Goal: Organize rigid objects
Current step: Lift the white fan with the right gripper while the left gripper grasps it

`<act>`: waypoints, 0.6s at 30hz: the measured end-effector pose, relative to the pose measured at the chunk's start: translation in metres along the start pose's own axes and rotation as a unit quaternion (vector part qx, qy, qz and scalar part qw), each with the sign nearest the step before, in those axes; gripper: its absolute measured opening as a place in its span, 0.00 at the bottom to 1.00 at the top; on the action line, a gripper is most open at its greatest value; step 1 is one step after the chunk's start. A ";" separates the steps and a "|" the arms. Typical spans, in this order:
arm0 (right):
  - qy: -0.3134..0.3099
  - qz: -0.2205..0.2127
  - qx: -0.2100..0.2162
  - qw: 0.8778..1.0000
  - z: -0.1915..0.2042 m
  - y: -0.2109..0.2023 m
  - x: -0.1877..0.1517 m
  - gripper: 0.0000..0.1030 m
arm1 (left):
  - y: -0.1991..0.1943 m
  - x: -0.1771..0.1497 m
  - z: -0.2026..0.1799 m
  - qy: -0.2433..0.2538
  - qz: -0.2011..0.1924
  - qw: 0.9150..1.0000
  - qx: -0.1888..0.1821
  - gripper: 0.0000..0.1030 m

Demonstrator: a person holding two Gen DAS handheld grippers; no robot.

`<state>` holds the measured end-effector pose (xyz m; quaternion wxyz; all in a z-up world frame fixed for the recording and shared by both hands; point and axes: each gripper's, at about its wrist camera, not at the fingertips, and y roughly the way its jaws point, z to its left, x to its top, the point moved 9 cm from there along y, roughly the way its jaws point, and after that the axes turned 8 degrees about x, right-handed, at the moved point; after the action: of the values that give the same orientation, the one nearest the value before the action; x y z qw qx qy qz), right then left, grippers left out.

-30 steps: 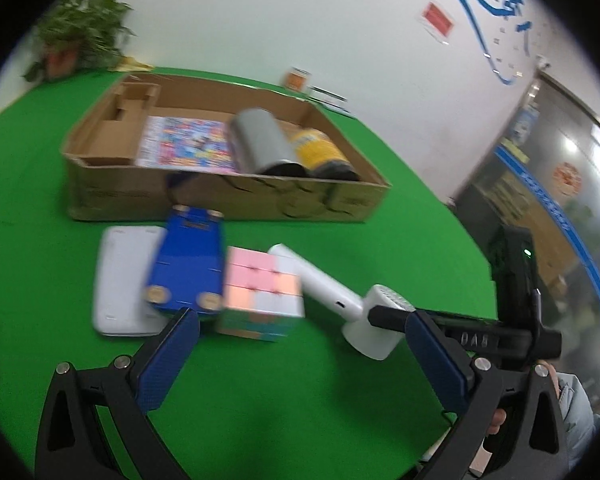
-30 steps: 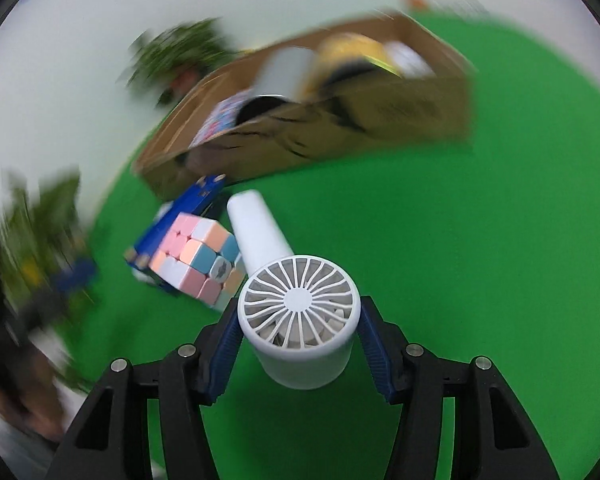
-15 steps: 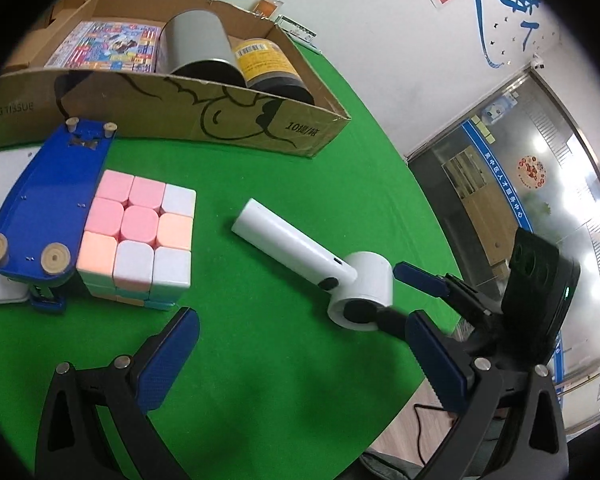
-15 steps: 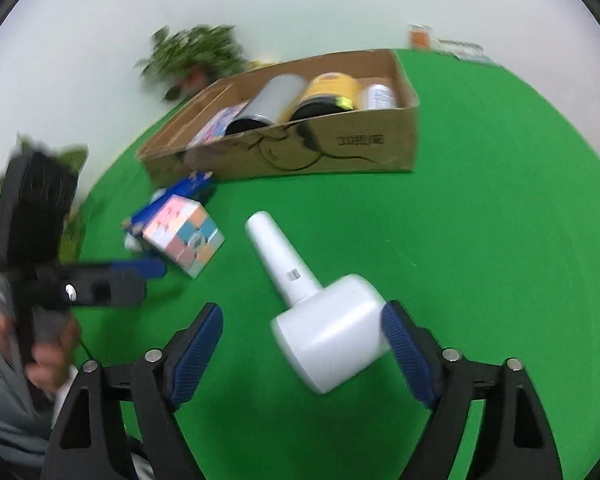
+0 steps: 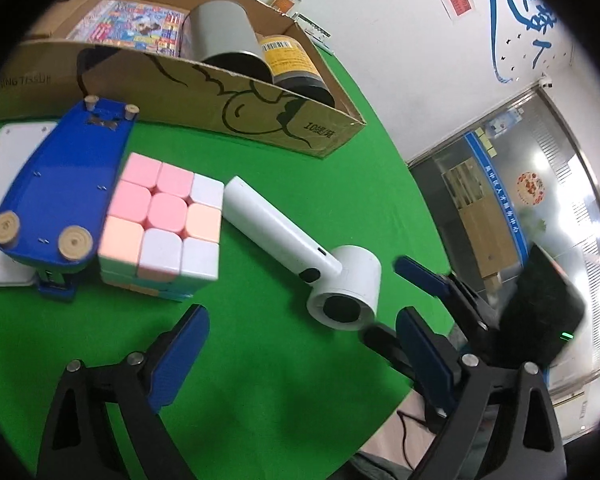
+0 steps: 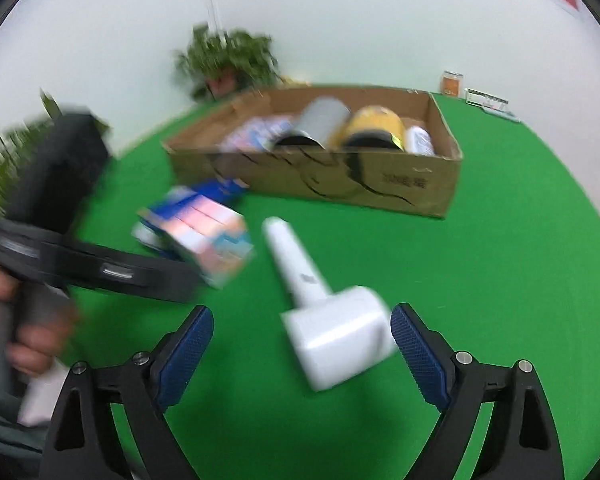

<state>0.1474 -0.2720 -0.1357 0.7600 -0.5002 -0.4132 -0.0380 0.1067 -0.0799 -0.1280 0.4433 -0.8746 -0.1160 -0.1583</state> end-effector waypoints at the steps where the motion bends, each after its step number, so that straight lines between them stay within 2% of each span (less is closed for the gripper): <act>1: 0.004 0.009 0.000 1.000 -0.005 0.008 -0.003 0.80 | 0.000 0.000 0.000 0.001 0.000 1.000 0.000 0.92; 3: 0.019 0.018 0.001 1.000 -0.008 0.013 -0.007 0.62 | -0.002 -0.001 0.000 0.002 0.000 1.000 -0.001 0.92; 6: 0.020 0.020 0.029 0.999 0.009 0.010 -0.014 0.55 | 0.000 0.000 0.002 -0.004 -0.001 1.000 -0.002 0.92; 10: 0.028 0.034 0.082 0.996 0.058 -0.003 -0.034 0.54 | 0.007 -0.002 0.005 -0.006 0.013 1.000 -0.005 0.91; 12: 0.036 0.022 0.078 0.996 0.067 -0.007 -0.033 0.56 | 0.012 -0.004 0.003 -0.004 0.025 1.000 -0.009 0.84; 14: 0.053 0.014 0.067 0.996 0.068 -0.003 -0.031 0.61 | 0.018 -0.006 0.003 -0.010 0.037 0.999 -0.013 0.78; 17: 0.078 0.029 0.055 0.995 0.068 0.009 -0.035 0.61 | 0.027 -0.010 0.006 -0.015 0.056 0.998 -0.004 0.65; 18: 0.087 0.030 0.047 0.995 0.068 0.013 -0.035 0.62 | 0.030 -0.011 0.008 -0.016 0.063 0.998 -0.003 0.64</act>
<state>0.0900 -0.2243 -0.1579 0.8162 -0.4711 -0.3322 -0.0395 0.1081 -0.0921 -0.1588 0.4474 -0.8842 -0.0674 -0.1160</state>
